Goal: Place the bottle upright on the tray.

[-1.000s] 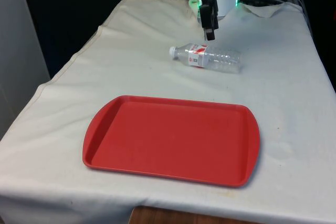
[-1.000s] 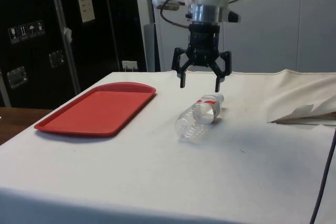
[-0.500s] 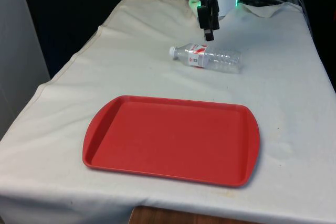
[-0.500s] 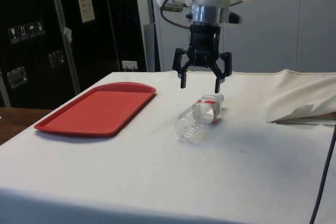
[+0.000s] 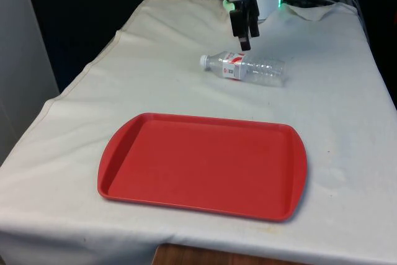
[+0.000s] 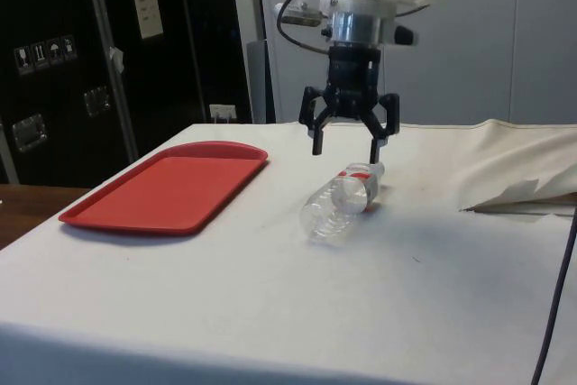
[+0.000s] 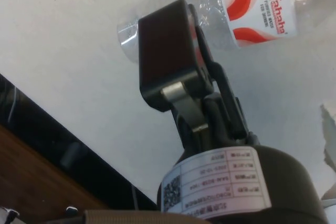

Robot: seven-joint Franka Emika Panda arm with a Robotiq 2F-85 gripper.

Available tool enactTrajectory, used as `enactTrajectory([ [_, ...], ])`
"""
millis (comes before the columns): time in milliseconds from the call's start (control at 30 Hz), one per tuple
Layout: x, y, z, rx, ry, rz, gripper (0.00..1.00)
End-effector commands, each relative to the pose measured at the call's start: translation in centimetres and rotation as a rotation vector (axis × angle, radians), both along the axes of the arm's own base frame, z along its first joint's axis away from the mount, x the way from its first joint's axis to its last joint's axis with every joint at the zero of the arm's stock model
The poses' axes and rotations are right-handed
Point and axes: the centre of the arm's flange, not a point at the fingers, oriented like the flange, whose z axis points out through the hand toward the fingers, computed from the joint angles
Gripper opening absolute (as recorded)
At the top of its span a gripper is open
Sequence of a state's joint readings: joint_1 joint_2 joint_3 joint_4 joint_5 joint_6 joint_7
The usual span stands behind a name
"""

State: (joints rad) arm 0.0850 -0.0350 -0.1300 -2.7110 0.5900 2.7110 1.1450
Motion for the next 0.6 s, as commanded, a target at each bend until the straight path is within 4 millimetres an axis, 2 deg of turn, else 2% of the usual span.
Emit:
enactTrajectory([
  [0, 0.1, 0.0, 0.1, 0.003, -0.012, -0.016, 1.0],
  [567, -0.1, -0.9, -0.8, 0.028, 0.009, -0.081, 1.0],
])
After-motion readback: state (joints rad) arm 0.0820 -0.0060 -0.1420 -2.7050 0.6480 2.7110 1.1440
